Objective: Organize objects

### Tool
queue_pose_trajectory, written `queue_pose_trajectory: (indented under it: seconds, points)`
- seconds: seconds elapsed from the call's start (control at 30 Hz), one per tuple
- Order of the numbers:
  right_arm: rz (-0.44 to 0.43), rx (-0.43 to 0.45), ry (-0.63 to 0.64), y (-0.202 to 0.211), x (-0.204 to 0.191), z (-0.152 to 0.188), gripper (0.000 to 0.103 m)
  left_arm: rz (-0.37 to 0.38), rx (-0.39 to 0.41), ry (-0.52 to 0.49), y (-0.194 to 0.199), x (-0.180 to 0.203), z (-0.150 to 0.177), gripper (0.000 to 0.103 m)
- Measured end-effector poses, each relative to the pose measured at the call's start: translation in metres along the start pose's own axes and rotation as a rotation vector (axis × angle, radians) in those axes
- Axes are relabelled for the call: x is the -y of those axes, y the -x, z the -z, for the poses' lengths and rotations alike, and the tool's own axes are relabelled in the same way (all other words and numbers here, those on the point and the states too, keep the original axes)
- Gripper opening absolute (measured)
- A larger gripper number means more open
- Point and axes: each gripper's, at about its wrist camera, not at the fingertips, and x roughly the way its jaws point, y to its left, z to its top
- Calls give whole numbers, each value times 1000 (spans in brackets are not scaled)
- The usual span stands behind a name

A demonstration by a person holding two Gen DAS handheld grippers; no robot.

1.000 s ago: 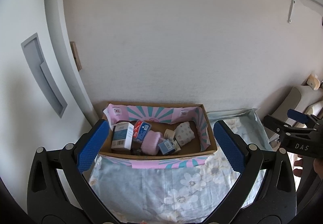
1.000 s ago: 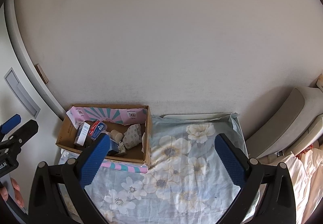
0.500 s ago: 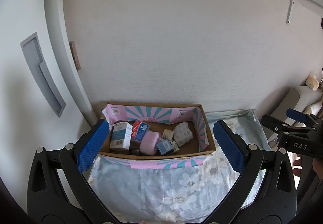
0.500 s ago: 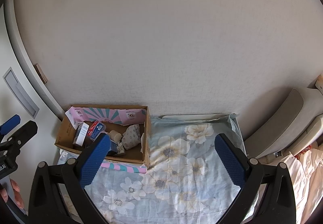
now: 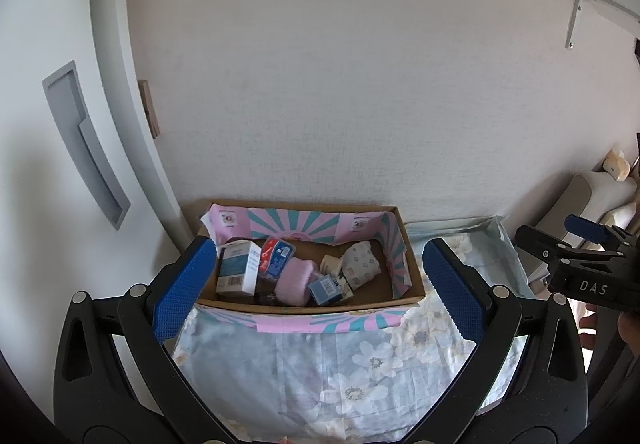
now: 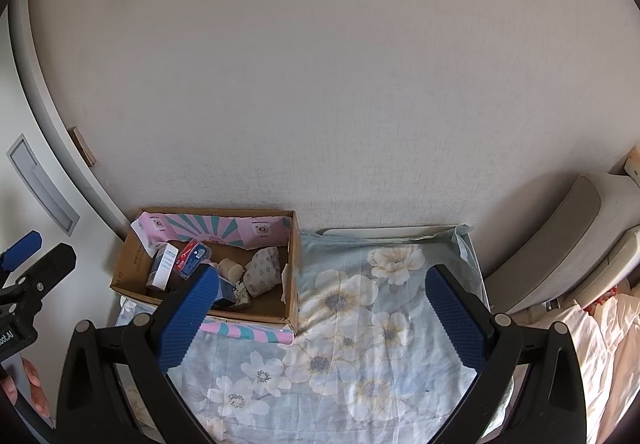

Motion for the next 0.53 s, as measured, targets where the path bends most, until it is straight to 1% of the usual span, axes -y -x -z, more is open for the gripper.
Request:
queue_pose_trajectory:
  seconds: [0.1,0.17,0.27,0.33,0.43,0.53]
  points:
    - [1,1,-1,1,0,0,103,13,-5,4,1,3,1,103]
    - [4,3,-1,1,0,0,103,-3,-6,8,0,5,2,103]
    - [6,7,0,3,-1,1,103,-47,-13,10,-2,8,3,103]
    - [5,8,1,3,-1,1,103,-53,-15,12,-3,8,3,103]
    - [4,7,0,3,-2,0,103,-37,-1,17,-1,9,4,103]
    - [2,7,2,3,-3,-1,103,-38,12,10,1,12,4,103]
